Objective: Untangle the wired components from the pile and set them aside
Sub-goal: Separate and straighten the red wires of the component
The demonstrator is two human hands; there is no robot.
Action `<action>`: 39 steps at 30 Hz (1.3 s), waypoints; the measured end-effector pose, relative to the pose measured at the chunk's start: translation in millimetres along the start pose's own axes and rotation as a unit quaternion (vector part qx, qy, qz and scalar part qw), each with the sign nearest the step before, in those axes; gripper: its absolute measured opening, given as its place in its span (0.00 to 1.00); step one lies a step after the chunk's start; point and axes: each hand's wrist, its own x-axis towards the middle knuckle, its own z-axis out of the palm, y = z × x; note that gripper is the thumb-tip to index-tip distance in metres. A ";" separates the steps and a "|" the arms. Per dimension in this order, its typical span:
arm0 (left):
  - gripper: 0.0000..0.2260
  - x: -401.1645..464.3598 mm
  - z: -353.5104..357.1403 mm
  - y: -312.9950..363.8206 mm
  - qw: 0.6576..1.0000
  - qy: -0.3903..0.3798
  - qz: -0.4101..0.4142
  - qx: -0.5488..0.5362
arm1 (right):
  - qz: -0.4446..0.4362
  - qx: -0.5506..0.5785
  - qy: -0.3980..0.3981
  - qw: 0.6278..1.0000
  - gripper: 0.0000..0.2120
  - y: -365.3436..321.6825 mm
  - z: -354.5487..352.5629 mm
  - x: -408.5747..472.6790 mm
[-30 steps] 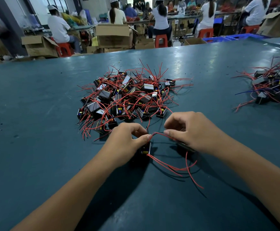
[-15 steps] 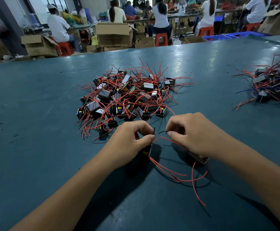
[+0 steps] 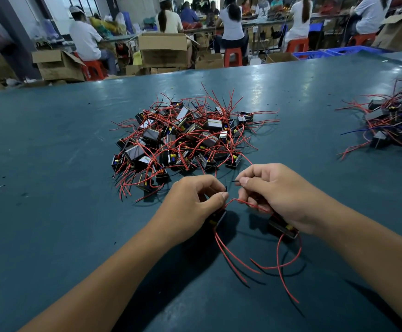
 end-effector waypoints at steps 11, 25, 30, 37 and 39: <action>0.04 -1.7 1.3 -0.4 0.998 0.025 -0.018 -0.048 | -0.033 -0.023 0.012 0.999 0.07 4.9 7.3 0.7; 0.03 -1.5 6.6 -2.5 0.987 0.019 -0.051 -0.152 | -0.084 -0.047 0.037 0.995 0.03 9.4 11.4 1.4; 0.04 -1.5 7.1 -2.4 0.985 0.018 -0.054 -0.163 | -0.099 -0.047 0.040 0.993 0.03 10.9 11.6 1.9; 0.03 -1.9 7.6 -1.4 0.985 0.017 -0.056 -0.163 | -0.119 -0.098 0.047 0.987 0.04 8.8 11.7 0.0; 0.03 -2.4 7.1 -0.2 0.984 0.016 -0.054 -0.167 | -0.123 -0.111 0.050 0.985 0.05 9.0 9.9 0.2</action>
